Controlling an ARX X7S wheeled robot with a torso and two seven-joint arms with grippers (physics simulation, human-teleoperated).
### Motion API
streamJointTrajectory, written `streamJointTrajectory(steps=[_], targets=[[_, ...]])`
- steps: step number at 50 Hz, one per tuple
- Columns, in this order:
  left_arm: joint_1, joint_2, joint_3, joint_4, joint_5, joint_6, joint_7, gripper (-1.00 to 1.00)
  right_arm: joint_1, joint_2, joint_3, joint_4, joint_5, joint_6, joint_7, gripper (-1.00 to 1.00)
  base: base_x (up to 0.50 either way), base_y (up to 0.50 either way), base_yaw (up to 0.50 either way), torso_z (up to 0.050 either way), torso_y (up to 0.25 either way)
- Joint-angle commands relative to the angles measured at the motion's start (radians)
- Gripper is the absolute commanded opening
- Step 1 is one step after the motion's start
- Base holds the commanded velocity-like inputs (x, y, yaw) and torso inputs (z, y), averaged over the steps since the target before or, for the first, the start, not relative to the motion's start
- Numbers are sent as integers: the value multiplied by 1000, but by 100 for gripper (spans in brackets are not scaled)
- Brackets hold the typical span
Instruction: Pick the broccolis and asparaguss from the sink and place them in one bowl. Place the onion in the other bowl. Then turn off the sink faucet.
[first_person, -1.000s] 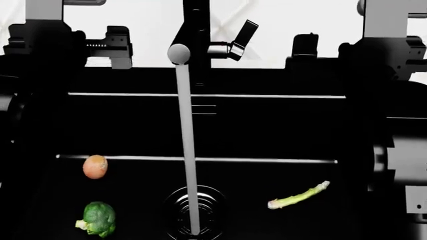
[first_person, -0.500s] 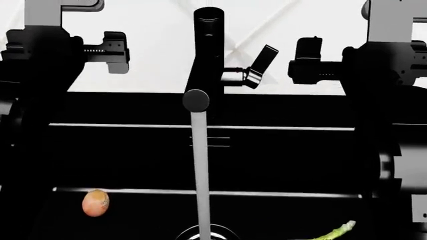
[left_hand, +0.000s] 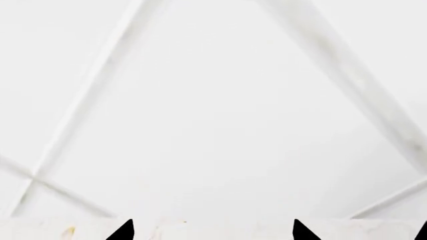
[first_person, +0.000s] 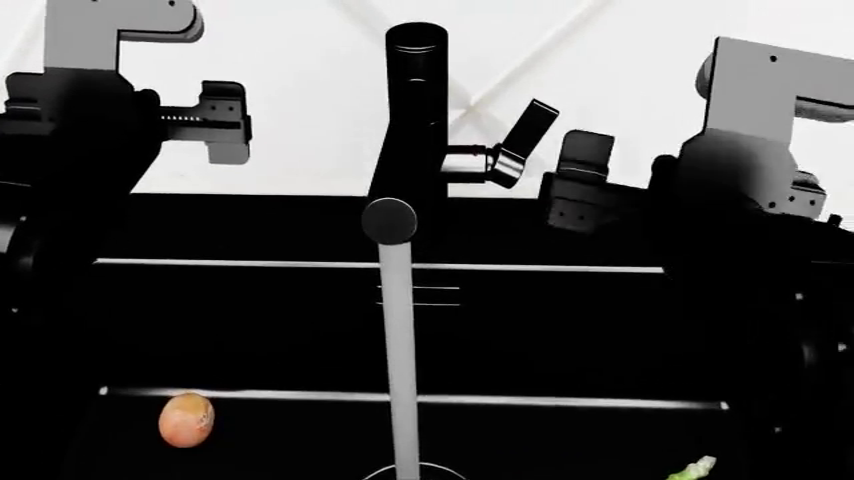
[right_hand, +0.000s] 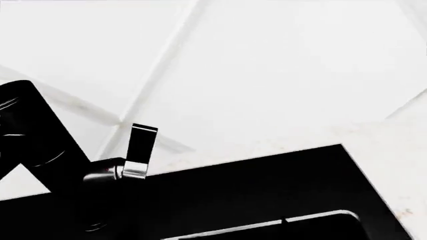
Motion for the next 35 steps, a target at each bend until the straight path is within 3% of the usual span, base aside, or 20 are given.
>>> streamJointTrajectory(steps=[1, 11, 20, 27, 35], targets=[[37, -20, -3, 63, -18, -27, -9, 100, -78, -27, 83, -119, 323, 259, 482, 100, 0, 0, 0, 0, 0], [79, -45, 14, 174, -15, -55, -30, 100, -272, -105, 143, -158, 323, 149, 617, 100, 0, 0, 0, 0, 0], [120, -74, 0, 306, -48, -124, -47, 100, -302, -158, 198, -67, 302, -3, 598, 100, 0, 0, 0, 0, 0], [142, -86, 4, 348, -56, -130, -44, 100, -335, -179, 172, 45, 216, -178, 572, 100, 0, 0, 0, 0, 0], [147, -85, -33, 335, -95, -137, -34, 100, -315, -162, 126, 171, 142, -249, 584, 100, 0, 0, 0, 0, 0]])
